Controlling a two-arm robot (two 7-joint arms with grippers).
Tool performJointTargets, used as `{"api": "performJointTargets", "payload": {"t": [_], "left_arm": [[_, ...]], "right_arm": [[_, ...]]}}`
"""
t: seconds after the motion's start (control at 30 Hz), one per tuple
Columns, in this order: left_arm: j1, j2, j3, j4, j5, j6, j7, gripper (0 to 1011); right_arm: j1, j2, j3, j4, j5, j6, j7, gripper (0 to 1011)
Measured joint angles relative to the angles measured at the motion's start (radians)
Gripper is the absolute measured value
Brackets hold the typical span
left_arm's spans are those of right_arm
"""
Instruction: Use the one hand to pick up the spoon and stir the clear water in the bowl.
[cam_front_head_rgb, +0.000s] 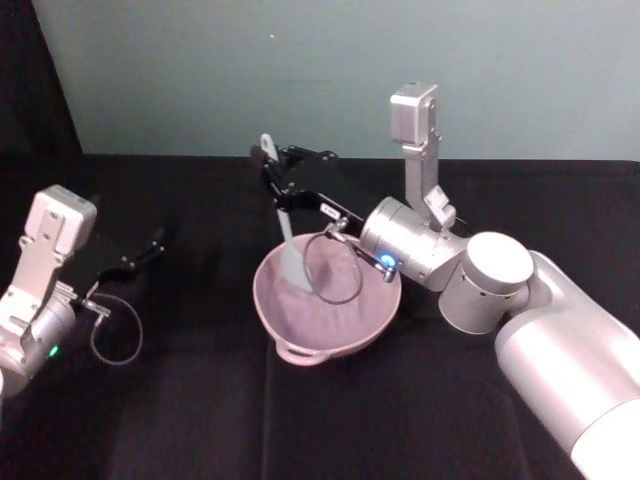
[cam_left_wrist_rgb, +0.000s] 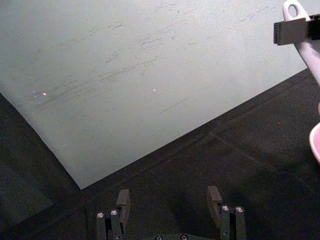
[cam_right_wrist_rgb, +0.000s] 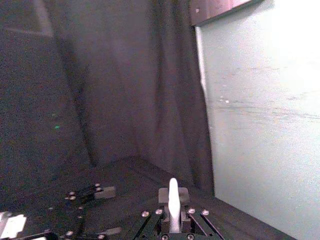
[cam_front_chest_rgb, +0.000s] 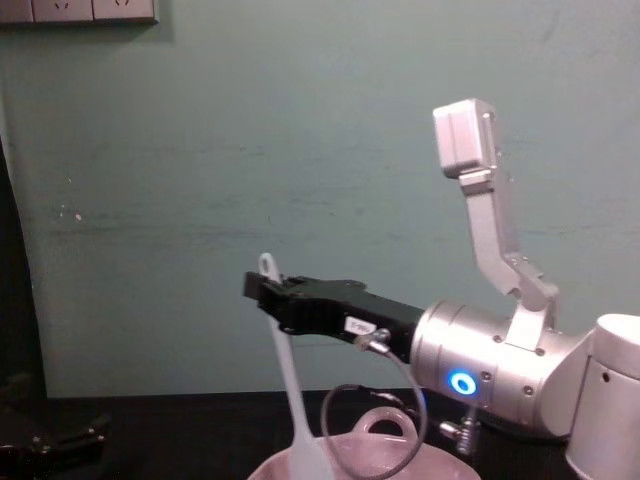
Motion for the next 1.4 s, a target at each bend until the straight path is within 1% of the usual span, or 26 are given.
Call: {"api": "performJointTargets", "payload": {"t": [0.07,0.2,0.27,0.37,0.43,0.47,0.67,0.77,1.07,1.2,1.27,1.37,1.4], "left_arm": [[0.0,0.0,0.0,0.0,0.0,0.0,0.0,1011],[0.0,0.0,0.0,0.0,0.0,0.0,0.0,1011],[0.0,0.0,0.0,0.0,0.0,0.0,0.0,1011],[0.0,0.0,0.0,0.0,0.0,0.0,0.0,1011],[0.0,0.0,0.0,0.0,0.0,0.0,0.0,1011],[0.0,0.0,0.0,0.0,0.0,0.0,0.0,1011],[0.0,0.0,0.0,0.0,0.0,0.0,0.0,1011],[0.0,0.0,0.0,0.0,0.0,0.0,0.0,1011],[0.0,0.0,0.0,0.0,0.0,0.0,0.0,1011],[0.0,0.0,0.0,0.0,0.0,0.0,0.0,1011],[0.0,0.0,0.0,0.0,0.0,0.0,0.0,1011],[0.0,0.0,0.0,0.0,0.0,0.0,0.0,1011],[0.0,0.0,0.0,0.0,0.0,0.0,0.0,1011]], "right_arm": [[0.005,0.005,0.016,0.013,0.003,-0.006,-0.002,119],[-0.006,0.024,0.036,-0.002,0.007,-0.006,-0.015,119],[-0.022,0.04,0.049,-0.028,0.01,-0.004,-0.025,119],[-0.066,0.07,0.069,-0.091,0.015,0.007,-0.046,119],[-0.075,0.075,0.073,-0.103,0.016,0.009,-0.049,120],[-0.104,0.089,0.081,-0.142,0.021,0.015,-0.059,120],[-0.17,0.109,0.09,-0.228,0.036,0.022,-0.07,120],[-0.19,0.111,0.088,-0.253,0.04,0.019,-0.07,119],[-0.204,0.112,0.089,-0.27,0.047,0.008,-0.072,120],[-0.211,0.118,0.092,-0.296,0.048,0.007,-0.078,119],[-0.219,0.129,0.101,-0.342,0.052,0.007,-0.084,120],[-0.227,0.141,0.109,-0.389,0.052,0.007,-0.094,120],[-0.233,0.151,0.116,-0.424,0.051,0.007,-0.103,120]]}}
